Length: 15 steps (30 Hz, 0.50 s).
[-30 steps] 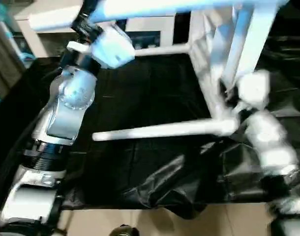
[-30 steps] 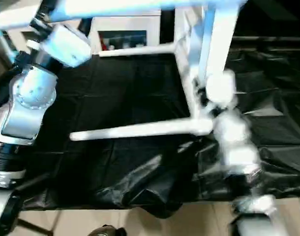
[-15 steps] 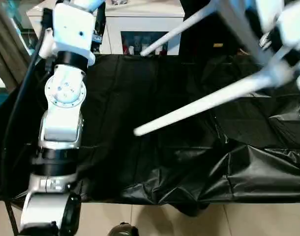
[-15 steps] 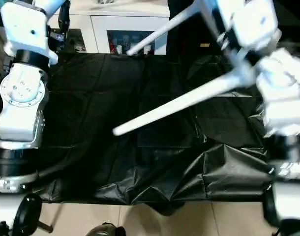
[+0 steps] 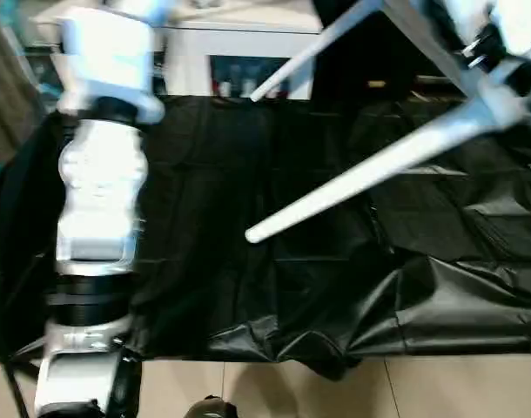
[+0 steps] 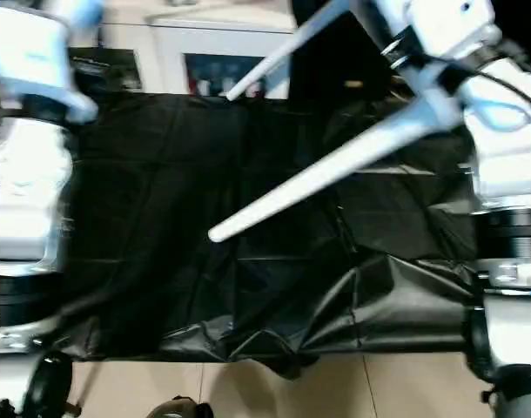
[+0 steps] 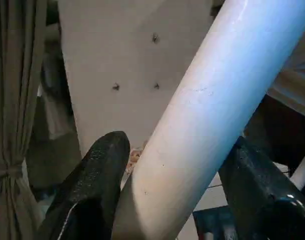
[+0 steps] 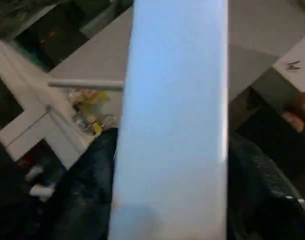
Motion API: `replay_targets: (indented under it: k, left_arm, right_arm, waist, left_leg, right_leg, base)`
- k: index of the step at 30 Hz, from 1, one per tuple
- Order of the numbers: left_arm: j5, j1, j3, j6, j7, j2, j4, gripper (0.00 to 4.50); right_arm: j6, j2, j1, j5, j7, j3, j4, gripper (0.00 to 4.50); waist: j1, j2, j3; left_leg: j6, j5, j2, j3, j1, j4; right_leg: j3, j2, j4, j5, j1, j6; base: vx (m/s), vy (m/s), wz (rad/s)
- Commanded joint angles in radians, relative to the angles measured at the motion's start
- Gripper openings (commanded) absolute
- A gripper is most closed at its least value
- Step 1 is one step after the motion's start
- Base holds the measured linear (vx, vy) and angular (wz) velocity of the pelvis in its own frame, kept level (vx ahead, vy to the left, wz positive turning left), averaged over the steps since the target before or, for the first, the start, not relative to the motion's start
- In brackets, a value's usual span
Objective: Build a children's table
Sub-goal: Flip table
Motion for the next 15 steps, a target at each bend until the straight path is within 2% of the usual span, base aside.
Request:
replay_targets:
  k: [1, 3, 5, 6, 7, 9, 10, 11, 12, 13, 15]
  left_arm:
    - [-0.074, 0.009, 0.071, 0.032, 0.065, -0.018, 0.002, 2.67]
    - [-0.074, 0.009, 0.073, 0.038, 0.064, -0.017, 0.002, 2.60]
    - [-0.073, 0.008, 0.077, 0.040, 0.062, -0.018, 0.007, 2.57]
    - [-0.073, 0.008, 0.078, 0.041, 0.062, -0.018, 0.007, 2.57]
    - [-0.073, 0.008, 0.077, 0.041, 0.061, -0.017, 0.007, 2.54]
    - [-0.071, 0.010, 0.077, 0.044, 0.059, -0.018, 0.005, 2.47]
    - [-0.070, 0.011, 0.075, 0.047, 0.056, -0.018, 0.007, 2.47]
    - [-0.070, 0.012, 0.075, 0.047, 0.057, -0.017, 0.005, 2.41]
    - [-0.071, 0.012, 0.076, 0.047, 0.058, -0.017, 0.004, 2.38]
    - [-0.071, 0.013, 0.076, 0.047, 0.057, -0.016, 0.003, 2.35]
    - [-0.069, 0.012, 0.075, 0.042, 0.055, -0.013, 0.004, 2.32]
  right_arm:
    - [-0.003, 0.004, 0.008, 0.000, 0.019, 0.010, 0.035, 3.26]
    - [-0.019, 0.009, 0.006, 0.006, 0.024, 0.001, 0.038, 3.49]
    - [-0.035, 0.024, 0.005, 0.034, 0.031, -0.017, 0.031, 3.54]
    - [-0.037, 0.031, 0.006, 0.051, 0.034, -0.025, 0.024, 3.54]
    - [-0.038, 0.040, 0.007, 0.073, 0.041, -0.033, 0.012, 3.83]
    - [-0.045, 0.055, 0.013, 0.114, 0.065, -0.041, -0.018, 3.94]
    - [-0.019, 0.077, 0.024, 0.172, 0.083, -0.050, -0.084, 3.94]
    - [0.001, 0.092, 0.030, 0.202, 0.081, -0.055, -0.129, 4.15]
    - [0.010, 0.099, 0.033, 0.215, 0.079, -0.058, -0.151, 4.27]
    - [0.031, 0.109, 0.039, 0.240, 0.077, -0.060, -0.186, 4.33]
    - [0.061, 0.127, 0.047, 0.273, 0.071, -0.063, -0.233, 4.44]
  waist:
    - [-0.003, -0.024, -0.067]
    - [-0.004, -0.022, -0.070]
    - [-0.003, -0.020, -0.070]
    - [-0.003, -0.016, -0.071]
    - [-0.001, -0.018, -0.072]
    - [0.003, -0.017, -0.073]
    - [0.005, -0.017, -0.074]
    - [0.008, -0.013, -0.074]
    - [0.008, -0.014, -0.075]
    - [0.012, -0.013, -0.079]
    - [0.014, -0.012, -0.080]
  left_leg:
    - [0.003, -0.338, 0.084, -0.059, 0.044, -0.071]
    - [0.006, -0.325, 0.085, -0.059, 0.043, -0.071]
    - [0.009, -0.332, 0.087, -0.058, 0.047, -0.070]
    - [0.008, -0.327, 0.087, -0.060, 0.046, -0.070]
    - [0.015, -0.309, 0.088, -0.058, 0.047, -0.070]
    - [0.028, -0.285, 0.089, -0.056, 0.047, -0.068]
    - [0.031, -0.278, 0.089, -0.056, 0.048, -0.067]
    - [0.042, -0.261, 0.090, -0.057, 0.046, -0.067]
    - [0.047, -0.252, 0.091, -0.057, 0.045, -0.067]
    - [0.057, -0.210, 0.093, -0.059, 0.045, -0.065]
    - [0.061, -0.202, 0.092, -0.058, 0.046, -0.063]
  right_leg:
    - [0.031, -0.063, -0.086, -0.237, 0.017, -0.186]
    - [0.031, -0.063, -0.083, -0.219, 0.019, -0.190]
    - [0.032, -0.061, -0.084, -0.204, 0.015, -0.196]
    - [0.032, -0.062, -0.082, -0.192, 0.016, -0.198]
    - [0.031, -0.059, -0.078, -0.145, 0.016, -0.207]
    - [0.031, -0.059, -0.074, -0.100, 0.017, -0.217]
    - [0.031, -0.059, -0.073, -0.090, 0.017, -0.220]
    - [0.033, -0.061, -0.070, -0.065, 0.020, -0.222]
    - [0.033, -0.060, -0.069, -0.051, 0.020, -0.219]
    - [0.030, -0.057, -0.060, -0.002, 0.019, -0.222]
    - [0.029, -0.056, -0.059, 0.009, 0.019, -0.224]
  base:
    - [0.000, 0.000, 0.00]
    - [0.000, 0.000, 0.00]
    - [0.000, 0.000, 0.00]
    - [0.000, 0.000, 0.00]
    - [0.000, 0.000, 0.00]
    - [0.000, 0.000, 0.00]
    - [0.000, 0.000, 0.00]
    - [0.000, 0.000, 0.00]
    - [0.000, 0.000, 0.00]
    - [0.000, 0.000, 0.00]
    - [0.000, 0.000, 0.00]
